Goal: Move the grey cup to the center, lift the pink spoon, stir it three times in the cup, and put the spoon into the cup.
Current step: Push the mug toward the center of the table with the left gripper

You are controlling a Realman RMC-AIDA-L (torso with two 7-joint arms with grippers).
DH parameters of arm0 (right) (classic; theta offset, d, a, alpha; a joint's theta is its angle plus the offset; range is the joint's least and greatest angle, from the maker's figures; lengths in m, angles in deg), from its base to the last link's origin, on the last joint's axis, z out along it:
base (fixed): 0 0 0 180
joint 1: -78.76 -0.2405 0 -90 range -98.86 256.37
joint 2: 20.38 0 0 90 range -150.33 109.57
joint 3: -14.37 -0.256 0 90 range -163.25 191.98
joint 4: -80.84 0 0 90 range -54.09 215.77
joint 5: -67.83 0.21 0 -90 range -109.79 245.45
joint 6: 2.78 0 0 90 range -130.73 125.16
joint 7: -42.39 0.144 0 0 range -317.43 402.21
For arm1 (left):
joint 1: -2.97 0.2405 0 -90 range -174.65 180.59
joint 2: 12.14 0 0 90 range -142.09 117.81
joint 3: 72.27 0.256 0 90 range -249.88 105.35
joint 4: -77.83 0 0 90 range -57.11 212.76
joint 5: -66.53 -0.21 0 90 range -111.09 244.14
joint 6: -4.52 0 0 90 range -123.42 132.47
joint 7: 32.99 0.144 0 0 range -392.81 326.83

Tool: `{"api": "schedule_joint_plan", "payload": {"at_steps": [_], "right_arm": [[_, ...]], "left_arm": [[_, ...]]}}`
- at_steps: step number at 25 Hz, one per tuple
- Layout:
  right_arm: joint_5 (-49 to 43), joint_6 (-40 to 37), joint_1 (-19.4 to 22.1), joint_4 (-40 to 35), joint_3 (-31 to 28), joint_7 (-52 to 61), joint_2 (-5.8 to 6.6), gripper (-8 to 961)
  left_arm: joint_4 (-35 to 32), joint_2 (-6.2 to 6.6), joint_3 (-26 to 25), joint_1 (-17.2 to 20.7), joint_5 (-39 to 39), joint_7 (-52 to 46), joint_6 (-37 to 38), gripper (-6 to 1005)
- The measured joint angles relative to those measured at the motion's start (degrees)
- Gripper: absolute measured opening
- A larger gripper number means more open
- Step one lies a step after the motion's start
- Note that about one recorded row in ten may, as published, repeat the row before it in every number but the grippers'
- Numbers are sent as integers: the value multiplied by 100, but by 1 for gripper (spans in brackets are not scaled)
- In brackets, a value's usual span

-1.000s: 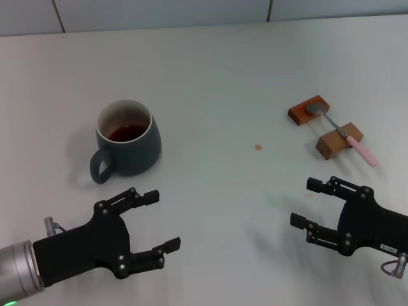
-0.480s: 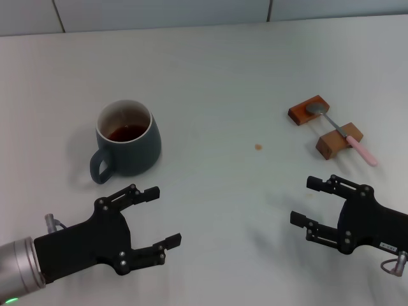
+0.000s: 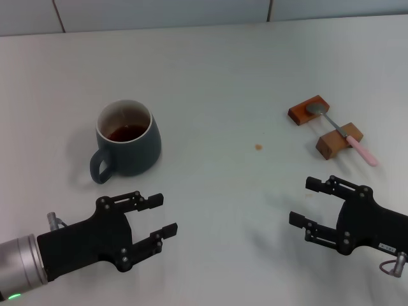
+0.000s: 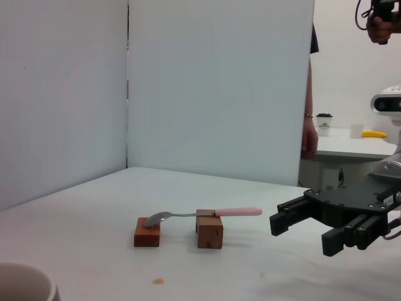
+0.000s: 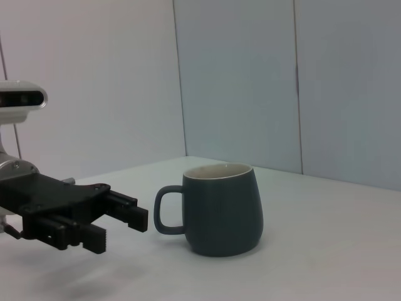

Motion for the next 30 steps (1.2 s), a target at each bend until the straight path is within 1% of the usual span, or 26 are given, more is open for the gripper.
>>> {"api": "schedule_joint_plan", "payload": {"at_steps": [2, 7, 10, 15, 17, 20, 22, 23, 26, 30], "right_arm": [[0, 0, 0, 2, 2, 0, 0, 734], [0, 0, 0, 2, 0, 0, 0, 736], [0, 0, 0, 2, 4, 0, 0, 735], [1, -1, 0, 2, 7, 2, 0, 734], [1, -1, 0, 2, 7, 3, 0, 733], [3, -2, -5, 1, 6, 5, 0, 733], [3, -1, -12, 2, 4, 5, 0, 733], [3, -1, -14, 2, 3, 6, 0, 733], [4, -1, -16, 2, -4, 7, 0, 733], [4, -1, -17, 5, -14, 8, 0, 734]], "left_arm": [[2, 0, 3, -13, -2, -68, -36, 731], [8, 0, 3, -16, 9, -71, -27, 491], [8, 0, 1, -16, 18, -72, -11, 254], [8, 0, -73, -15, 38, -73, 60, 41], [19, 1, -273, -15, 106, -73, 238, 34], [224, 2, -1110, -37, 613, -74, 635, 23], [337, 3, -1681, -55, 1019, -67, 686, 16], [342, 7, -1941, -58, 1176, -46, 639, 12], [191, 24, -2353, -80, 1335, 248, 261, 2], [-44, 31, -2631, -136, 1392, 1026, -524, -1]]}}
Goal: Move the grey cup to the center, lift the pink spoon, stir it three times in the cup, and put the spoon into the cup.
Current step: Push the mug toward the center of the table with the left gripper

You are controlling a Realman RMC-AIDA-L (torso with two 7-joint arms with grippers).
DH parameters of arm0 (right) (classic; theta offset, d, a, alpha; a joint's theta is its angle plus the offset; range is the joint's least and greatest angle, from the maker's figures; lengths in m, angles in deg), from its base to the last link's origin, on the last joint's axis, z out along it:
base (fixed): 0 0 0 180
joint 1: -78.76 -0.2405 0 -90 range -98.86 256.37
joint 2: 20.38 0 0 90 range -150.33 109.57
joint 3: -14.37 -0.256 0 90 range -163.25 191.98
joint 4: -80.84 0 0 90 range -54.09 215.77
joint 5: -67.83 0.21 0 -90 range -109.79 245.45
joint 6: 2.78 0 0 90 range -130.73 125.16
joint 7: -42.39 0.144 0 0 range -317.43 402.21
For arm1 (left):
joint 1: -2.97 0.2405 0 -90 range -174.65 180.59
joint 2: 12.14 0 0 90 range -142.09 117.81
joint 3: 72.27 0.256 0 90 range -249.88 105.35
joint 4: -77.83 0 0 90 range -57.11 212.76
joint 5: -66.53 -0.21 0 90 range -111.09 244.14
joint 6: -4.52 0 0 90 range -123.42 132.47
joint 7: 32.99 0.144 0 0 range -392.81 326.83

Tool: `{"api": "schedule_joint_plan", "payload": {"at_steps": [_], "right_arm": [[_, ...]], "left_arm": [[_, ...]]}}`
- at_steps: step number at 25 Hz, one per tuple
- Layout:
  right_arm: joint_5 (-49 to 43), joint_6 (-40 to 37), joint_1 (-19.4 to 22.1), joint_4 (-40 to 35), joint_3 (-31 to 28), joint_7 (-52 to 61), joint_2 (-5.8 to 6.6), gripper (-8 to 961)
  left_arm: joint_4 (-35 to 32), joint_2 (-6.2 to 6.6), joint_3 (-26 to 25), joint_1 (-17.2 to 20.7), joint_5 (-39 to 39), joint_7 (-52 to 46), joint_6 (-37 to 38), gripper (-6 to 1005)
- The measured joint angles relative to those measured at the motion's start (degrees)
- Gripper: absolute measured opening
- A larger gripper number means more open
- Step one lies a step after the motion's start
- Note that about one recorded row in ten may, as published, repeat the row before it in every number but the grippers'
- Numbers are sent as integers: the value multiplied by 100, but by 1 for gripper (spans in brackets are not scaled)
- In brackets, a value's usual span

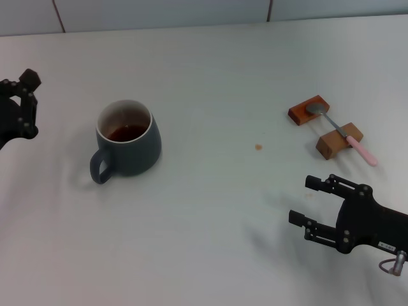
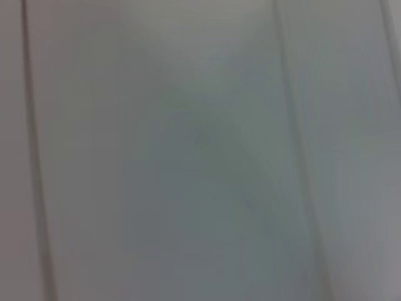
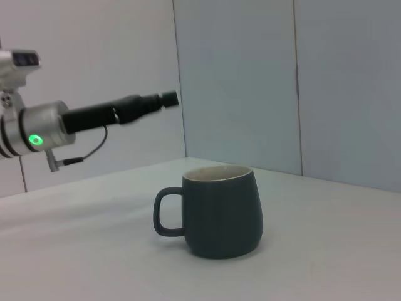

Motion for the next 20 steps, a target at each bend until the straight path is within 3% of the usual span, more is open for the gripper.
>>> {"api": "schedule_joint_plan", "payload": {"at_steps": [6, 9, 20], "right_arm": [[3, 1, -2, 13, -15, 0, 0, 736], [7, 1, -4, 14, -21, 0, 0, 735], [13, 31, -46, 15, -42, 0, 0, 734]], "left_arm": [[11, -12, 37, -142, -43, 1461, -1067, 1], [93, -21, 330, -182, -46, 2039, -1360, 2], [406, -38, 568, -290, -48, 2244, -1796, 6]]}}
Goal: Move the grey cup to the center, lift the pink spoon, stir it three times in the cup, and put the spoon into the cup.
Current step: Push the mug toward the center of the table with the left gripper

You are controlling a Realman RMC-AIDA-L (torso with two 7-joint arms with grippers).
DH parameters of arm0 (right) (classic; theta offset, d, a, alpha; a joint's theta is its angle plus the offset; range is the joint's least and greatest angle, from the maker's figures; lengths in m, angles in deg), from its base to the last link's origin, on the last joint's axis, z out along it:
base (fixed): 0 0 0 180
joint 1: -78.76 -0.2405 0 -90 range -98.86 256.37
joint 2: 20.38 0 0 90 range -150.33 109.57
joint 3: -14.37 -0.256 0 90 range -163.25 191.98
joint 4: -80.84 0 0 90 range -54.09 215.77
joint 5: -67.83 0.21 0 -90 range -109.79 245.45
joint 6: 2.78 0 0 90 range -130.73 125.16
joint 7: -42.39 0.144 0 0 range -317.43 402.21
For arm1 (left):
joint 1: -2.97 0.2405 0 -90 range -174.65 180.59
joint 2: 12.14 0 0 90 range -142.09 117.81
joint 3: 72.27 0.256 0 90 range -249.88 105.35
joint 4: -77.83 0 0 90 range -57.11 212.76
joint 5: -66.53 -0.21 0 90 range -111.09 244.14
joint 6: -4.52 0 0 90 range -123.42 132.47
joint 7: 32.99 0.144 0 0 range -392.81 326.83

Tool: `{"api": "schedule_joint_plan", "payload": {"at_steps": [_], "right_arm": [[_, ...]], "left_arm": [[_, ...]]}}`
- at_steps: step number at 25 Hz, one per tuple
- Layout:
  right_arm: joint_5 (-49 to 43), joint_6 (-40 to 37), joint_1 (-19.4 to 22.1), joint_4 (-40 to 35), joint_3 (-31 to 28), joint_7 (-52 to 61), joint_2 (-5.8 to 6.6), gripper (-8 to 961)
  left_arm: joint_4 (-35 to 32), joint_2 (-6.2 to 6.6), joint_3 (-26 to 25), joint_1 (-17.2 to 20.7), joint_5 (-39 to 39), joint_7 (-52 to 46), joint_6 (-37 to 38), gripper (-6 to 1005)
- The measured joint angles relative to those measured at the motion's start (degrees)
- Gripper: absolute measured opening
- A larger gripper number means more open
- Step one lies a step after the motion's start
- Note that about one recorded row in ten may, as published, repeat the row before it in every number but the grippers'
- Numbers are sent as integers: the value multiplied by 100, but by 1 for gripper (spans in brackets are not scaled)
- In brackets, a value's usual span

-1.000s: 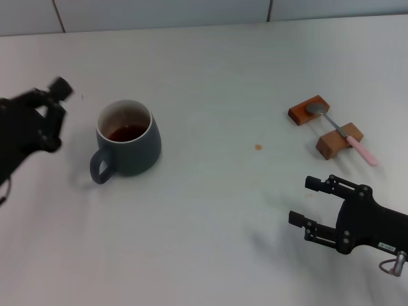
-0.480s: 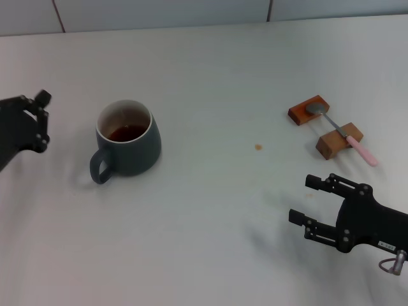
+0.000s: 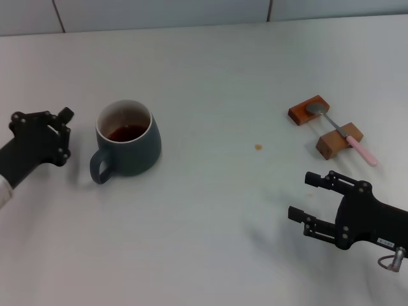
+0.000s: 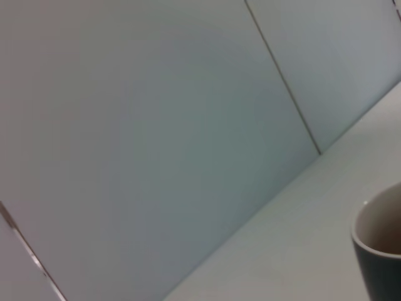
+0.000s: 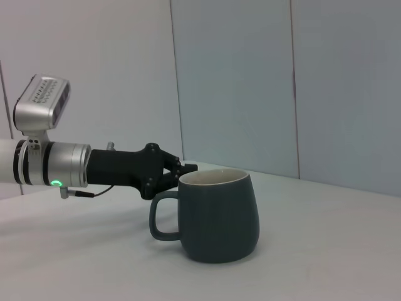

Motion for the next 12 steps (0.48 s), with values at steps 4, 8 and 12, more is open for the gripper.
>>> {"api": "schedule_joint_plan", "payload": {"at_steps": [4, 8, 12], "right_arm": [[0, 21, -16, 0, 0, 0, 0, 734], [0, 24, -34, 0, 0, 0, 0, 734], [0, 31, -37, 0, 0, 0, 1, 734]], "left_arm": [[325, -12, 1, -141, 5, 306, -305, 7], [528, -24, -1, -248, 1, 428, -487, 9], [684, -37, -2, -325, 1, 433, -501, 10]]}}
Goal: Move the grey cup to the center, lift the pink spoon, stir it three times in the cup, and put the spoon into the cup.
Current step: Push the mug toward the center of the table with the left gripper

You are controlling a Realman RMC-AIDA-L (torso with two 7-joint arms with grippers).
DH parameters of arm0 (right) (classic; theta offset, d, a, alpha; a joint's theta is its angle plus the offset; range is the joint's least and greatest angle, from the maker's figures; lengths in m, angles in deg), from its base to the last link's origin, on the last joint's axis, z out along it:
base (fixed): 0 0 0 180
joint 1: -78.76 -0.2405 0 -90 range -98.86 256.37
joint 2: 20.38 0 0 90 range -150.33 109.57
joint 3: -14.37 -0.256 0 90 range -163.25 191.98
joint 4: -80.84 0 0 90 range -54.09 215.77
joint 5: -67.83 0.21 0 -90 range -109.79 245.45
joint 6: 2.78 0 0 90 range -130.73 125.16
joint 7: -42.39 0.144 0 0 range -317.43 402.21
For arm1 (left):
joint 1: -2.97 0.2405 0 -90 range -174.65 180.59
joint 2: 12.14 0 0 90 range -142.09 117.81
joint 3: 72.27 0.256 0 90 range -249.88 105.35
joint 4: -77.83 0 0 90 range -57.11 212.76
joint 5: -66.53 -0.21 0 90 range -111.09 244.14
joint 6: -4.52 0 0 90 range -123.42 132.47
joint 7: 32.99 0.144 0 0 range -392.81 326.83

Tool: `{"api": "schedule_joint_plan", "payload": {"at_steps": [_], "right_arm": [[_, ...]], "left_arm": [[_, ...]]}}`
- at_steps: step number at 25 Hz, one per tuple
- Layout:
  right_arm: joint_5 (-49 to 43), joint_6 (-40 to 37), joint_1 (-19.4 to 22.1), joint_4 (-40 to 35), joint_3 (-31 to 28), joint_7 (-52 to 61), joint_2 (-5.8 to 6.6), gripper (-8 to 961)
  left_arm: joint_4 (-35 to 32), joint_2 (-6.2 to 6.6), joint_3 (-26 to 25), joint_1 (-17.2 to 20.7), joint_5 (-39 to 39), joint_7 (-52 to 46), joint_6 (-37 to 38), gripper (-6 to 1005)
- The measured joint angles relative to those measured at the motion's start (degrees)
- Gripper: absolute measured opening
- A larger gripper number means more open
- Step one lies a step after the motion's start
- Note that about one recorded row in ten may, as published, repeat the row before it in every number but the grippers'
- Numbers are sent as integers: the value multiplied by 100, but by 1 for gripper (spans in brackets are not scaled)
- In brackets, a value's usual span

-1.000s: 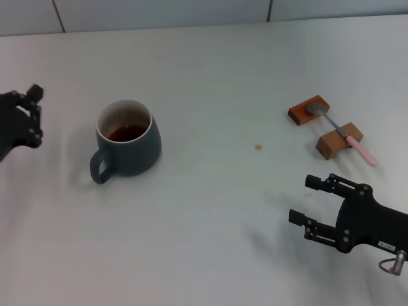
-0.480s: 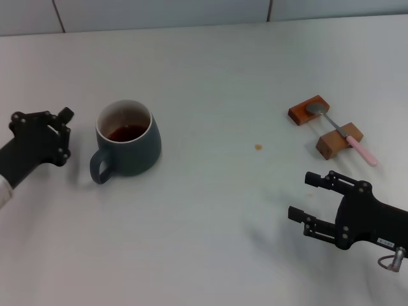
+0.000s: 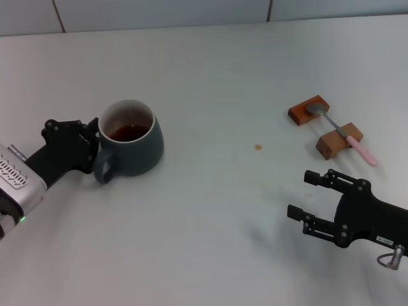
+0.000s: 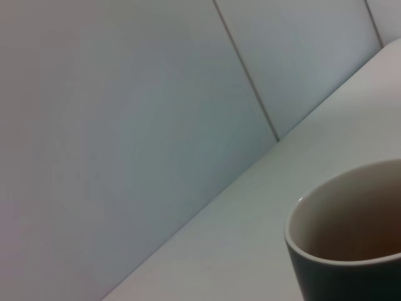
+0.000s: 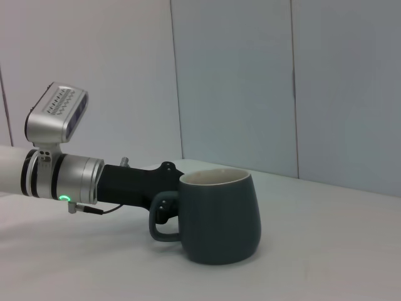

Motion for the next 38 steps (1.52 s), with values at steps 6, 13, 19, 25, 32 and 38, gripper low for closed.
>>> {"api": "schedule_joint_plan", "payload": {"at_steps": [6, 13, 19, 25, 32, 38], "right_arm": [[0, 10, 2, 0, 0, 0, 6, 733], [-1, 19, 2, 0, 0, 0, 10, 733], [-1, 19, -3, 0, 0, 0, 16, 733], [-1, 20, -13, 0, 0, 1, 16, 733], [-1, 18, -14, 0, 0, 4, 16, 734], [-1, 18, -14, 0, 4, 7, 16, 735]], "left_arm": [[245, 0, -33, -133, 8, 2, -4, 12], [565, 0, -134, -312, 35, 3, -91, 15], [916, -5, -272, -453, 15, 3, -235, 17], [1247, -8, -422, -589, 3, 3, -319, 19], [1529, -9, -476, -711, 1, 3, -386, 21], [1802, -9, -570, -796, -5, 3, -394, 23]]}}
